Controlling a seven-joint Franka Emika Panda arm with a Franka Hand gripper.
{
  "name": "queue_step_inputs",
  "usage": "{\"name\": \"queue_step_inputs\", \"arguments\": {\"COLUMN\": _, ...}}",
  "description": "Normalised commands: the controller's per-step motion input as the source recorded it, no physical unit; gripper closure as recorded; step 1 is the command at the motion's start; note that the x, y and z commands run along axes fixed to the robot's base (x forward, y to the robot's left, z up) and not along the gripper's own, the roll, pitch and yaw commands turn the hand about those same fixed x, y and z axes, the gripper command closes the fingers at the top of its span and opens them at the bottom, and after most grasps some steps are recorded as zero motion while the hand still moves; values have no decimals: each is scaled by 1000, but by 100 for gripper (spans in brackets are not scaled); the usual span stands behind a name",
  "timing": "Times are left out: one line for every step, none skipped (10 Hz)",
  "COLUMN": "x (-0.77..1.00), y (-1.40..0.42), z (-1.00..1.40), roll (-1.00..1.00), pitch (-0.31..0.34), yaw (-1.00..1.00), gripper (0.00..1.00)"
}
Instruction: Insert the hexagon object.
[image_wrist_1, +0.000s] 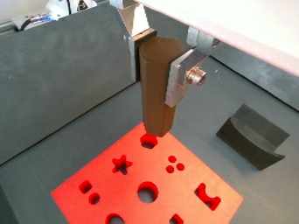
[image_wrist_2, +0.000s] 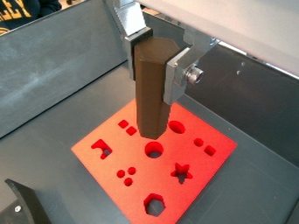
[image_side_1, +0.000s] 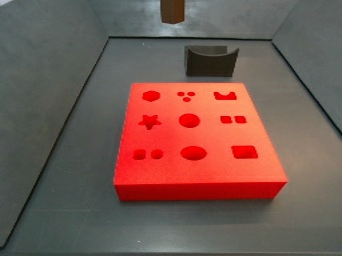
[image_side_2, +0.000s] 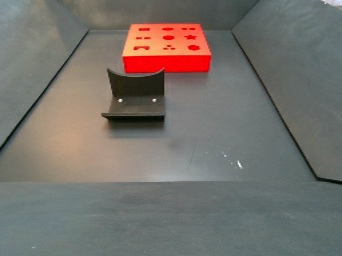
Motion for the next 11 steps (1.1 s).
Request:
{"name": "queue_step_inputs", "arguments": {"x": 77, "y": 89, "z": -237, "roll": 10, "pitch": -97, "yaw": 3, "gripper": 100}}
{"name": "queue_step_inputs", "arguments": {"x": 457, "y": 440, "z": -383, "roll": 0, "pitch": -120, "yaw": 29, "gripper": 100}}
{"name": "queue_step_inputs", "arguments": {"x": 474, "y": 589, "z": -409, "roll": 0, "pitch": -143, "yaw": 0, "gripper": 100}}
{"name": "queue_step_inputs", "arguments": {"x": 294, "y": 483, "z": -637, "roll": -19, "pitch": -154, "yaw": 0, "gripper": 100}}
{"name": "queue_step_inputs", "arguments": {"x": -149, "y": 251, "z": -651, "roll": -93, "pitch": -264, "yaw": -74, "gripper": 100}}
{"name": "queue_step_inputs", "arguments": {"x": -291, "y": -31, "z": -994, "roll": 0, "pitch": -144, "yaw": -43, "gripper": 100}}
{"name": "queue_step_inputs", "arguments": {"x": -369, "y": -109, "z": -1000, "roll": 23, "pitch": -46, "yaw": 0, "gripper": 100}}
{"name": "queue_step_inputs", "arguments": {"x": -200, "y": 37, "z": -966, "roll": -111, "pitch": 0, "yaw": 0, "gripper": 100}}
{"name": "queue_step_inputs", "arguments": {"x": -191, "y": 214, "z": -1000, "roll": -103, "pitch": 0, "yaw": 0, "gripper": 100}}
{"name": "queue_step_inputs", "arguments": {"x": -100, "y": 269, "z": -971, "roll": -107, "pitch": 0, "yaw": -11, "gripper": 100}}
{"name": "queue_step_inputs", "arguments": {"x": -49, "y": 249, "z": -734, "roll": -207, "pitch": 37, "yaw": 97, "gripper": 100}}
